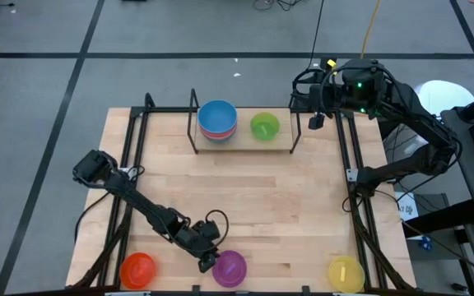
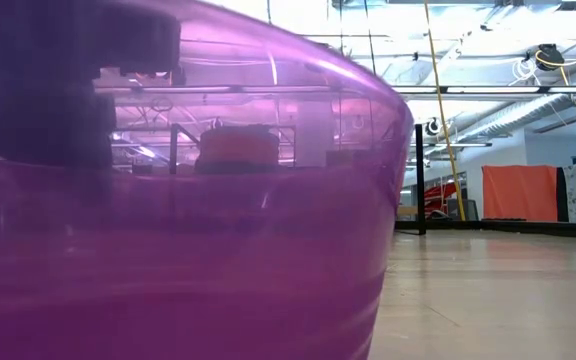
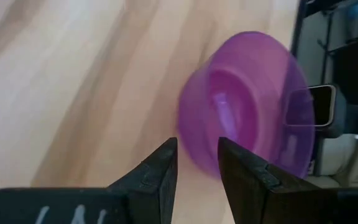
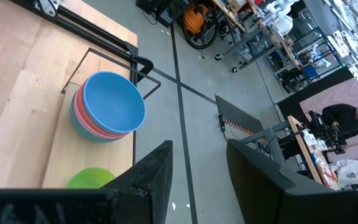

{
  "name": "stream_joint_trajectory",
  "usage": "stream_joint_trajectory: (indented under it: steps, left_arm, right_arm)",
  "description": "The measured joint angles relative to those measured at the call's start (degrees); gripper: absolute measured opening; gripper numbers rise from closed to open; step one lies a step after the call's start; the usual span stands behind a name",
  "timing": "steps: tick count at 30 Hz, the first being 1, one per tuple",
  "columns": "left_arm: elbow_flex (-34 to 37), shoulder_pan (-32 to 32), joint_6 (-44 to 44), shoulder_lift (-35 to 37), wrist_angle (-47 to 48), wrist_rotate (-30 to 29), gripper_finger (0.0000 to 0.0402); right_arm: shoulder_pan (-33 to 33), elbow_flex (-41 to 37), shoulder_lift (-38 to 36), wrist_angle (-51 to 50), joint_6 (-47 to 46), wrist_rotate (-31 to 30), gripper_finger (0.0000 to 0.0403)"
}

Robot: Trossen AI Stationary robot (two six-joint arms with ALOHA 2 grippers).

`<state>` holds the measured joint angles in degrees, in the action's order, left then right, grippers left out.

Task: Place and stack bowls onto a shelf
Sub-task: Stack the violet bowl on top of the green bowl on the shelf

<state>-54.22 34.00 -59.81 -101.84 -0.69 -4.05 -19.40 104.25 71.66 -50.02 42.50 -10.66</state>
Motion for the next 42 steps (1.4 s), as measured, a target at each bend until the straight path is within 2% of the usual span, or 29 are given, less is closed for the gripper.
stream_joint_trajectory:
  steps: [15,18,23,32,36,42]
  left_arm:
    - [-4.7,0.1,2.9,-6.6,-0.5,1.5,0.0118]
    - [-4.7,0.2,1.3,-7.0,-0.5,1.6,0.0096]
    - [-4.7,-0.4,1.0,-7.0,-0.5,1.6,0.0016]
    - [-4.9,-4.5,2.1,-5.7,-0.4,0.1,0.0006]
    - [-8.4,-8.5,9.2,-5.2,8.2,1.1,0.0004]
    - [-22.1,-16.7,27.0,-5.0,28.4,1.5,0.0004]
  right_arm:
    - [0.0,0.0,0.0,0.0,0.1,0.0,0.0146]
    - [0.0,0.0,0.0,0.0,0.1,0.0,0.0146]
    - [0.0,0.0,0.0,0.0,0.1,0.0,0.0146]
    - [0.0,0.0,0.0,0.0,0.2,0.0,0.0146]
    - [0.0,0.0,-0.2,0.0,0.3,0.0,0.0146]
    - [0.0,0.0,-1.3,0.0,0.2,0.0,0.0146]
